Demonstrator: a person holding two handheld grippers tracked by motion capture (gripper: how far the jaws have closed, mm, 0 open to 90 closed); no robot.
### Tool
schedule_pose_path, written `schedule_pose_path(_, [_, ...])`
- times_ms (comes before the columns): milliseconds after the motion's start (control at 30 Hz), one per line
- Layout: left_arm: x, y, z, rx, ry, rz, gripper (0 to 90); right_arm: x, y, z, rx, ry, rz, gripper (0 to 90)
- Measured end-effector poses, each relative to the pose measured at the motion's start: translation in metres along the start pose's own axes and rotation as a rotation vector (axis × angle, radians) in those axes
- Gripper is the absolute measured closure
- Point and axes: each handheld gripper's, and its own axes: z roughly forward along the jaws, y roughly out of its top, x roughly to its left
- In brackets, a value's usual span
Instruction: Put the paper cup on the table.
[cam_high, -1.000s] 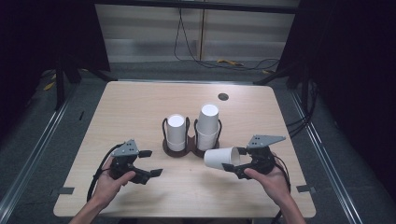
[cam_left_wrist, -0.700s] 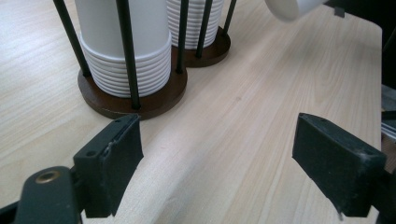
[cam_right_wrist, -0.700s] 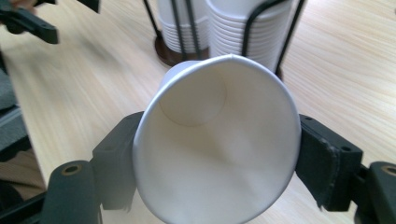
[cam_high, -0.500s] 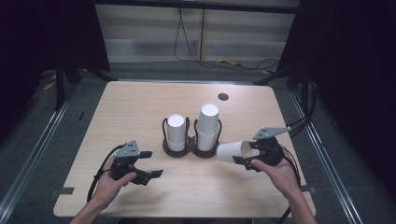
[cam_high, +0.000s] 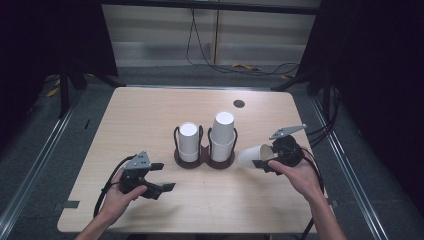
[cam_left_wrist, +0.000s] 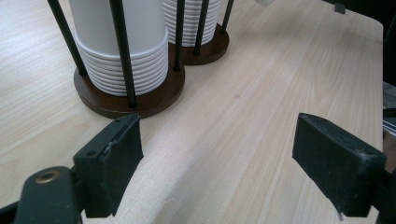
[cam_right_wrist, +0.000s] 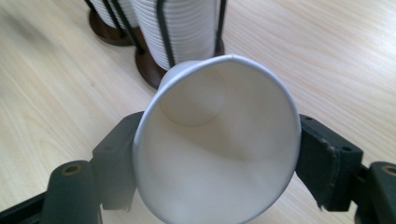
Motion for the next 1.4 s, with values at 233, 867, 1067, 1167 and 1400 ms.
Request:
schedule_pose_path(233, [0.000, -0.001, 0.001, 0.008, -0.002, 0.001, 15.9, -0.011, 0.010, 0.003, 0.098, -0.045, 0.002, 23.8])
schedule_pose_path(867, [0.003, -0.003, 0.001, -0.002, 0.005, -0.020, 15.9, -0.028, 0.030, 0.019, 0.282, -0.117, 0.015, 23.3])
schedule_pose_path(1067, [0.003, -0.003, 0.002, 0.013, 0.010, -0.012, 15.9, -0.034, 0.039, 0.025, 0.348, -0.123, 0.008, 23.0])
schedule_pose_path(1167, [0.003, -0.004, 0.002, 0.013, 0.007, -0.016, 15.9, -0.038, 0.044, 0.028, 0.375, -0.131, 0.001, 22.9])
schedule_pose_path(1400, [0.005, -0.003, 0.000, 0.006, 0.011, -0.016, 15.9, -0.043, 0.054, 0.039, 0.464, -0.153, -0.020, 22.7])
